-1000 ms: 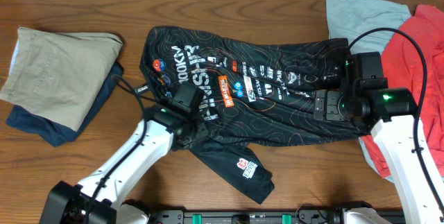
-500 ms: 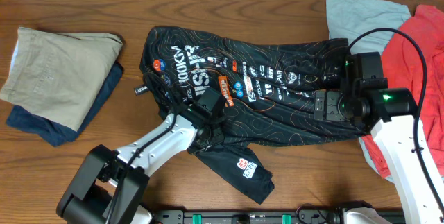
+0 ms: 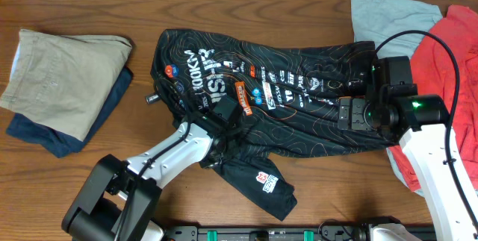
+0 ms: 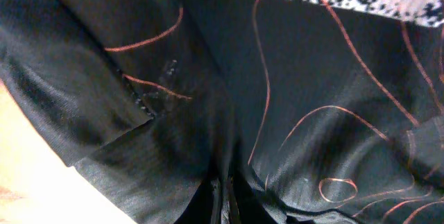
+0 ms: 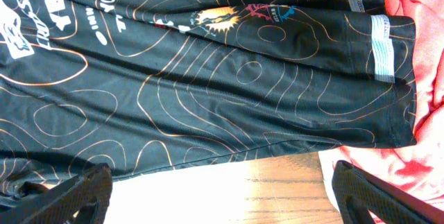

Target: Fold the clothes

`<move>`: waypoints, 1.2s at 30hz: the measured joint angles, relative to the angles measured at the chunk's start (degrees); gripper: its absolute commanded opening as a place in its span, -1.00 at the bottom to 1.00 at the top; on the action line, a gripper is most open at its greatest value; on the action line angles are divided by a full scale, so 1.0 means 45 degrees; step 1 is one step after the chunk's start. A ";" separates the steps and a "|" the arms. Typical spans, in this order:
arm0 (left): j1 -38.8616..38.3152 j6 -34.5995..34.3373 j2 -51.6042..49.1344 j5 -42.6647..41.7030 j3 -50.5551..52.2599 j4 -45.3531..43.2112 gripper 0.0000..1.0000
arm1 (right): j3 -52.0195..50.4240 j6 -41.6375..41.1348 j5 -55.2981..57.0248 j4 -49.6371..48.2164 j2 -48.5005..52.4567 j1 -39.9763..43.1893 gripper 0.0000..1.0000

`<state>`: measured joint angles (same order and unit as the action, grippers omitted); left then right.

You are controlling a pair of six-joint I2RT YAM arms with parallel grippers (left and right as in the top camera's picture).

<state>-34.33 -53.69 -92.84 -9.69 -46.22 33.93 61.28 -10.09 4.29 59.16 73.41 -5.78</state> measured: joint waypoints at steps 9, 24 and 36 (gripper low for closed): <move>0.0855 0.0699 0.1948 0.0500 0.0019 0.3512 -0.88 | 0.0000 0.0000 0.0000 0.0039 0.0000 -0.0005 0.98; 0.2025 0.1530 0.4439 0.2555 0.0262 0.6416 -0.88 | -0.0068 -0.0840 0.0019 0.0767 0.0000 -0.0005 0.98; 0.5717 0.3026 0.4439 0.3536 0.0345 0.6305 -0.88 | -0.1933 -0.2778 0.0039 -0.0010 0.0000 0.0486 0.98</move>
<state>-8.60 -40.07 -72.86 6.22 -44.66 62.30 52.58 -22.59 4.47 59.11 73.41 -3.60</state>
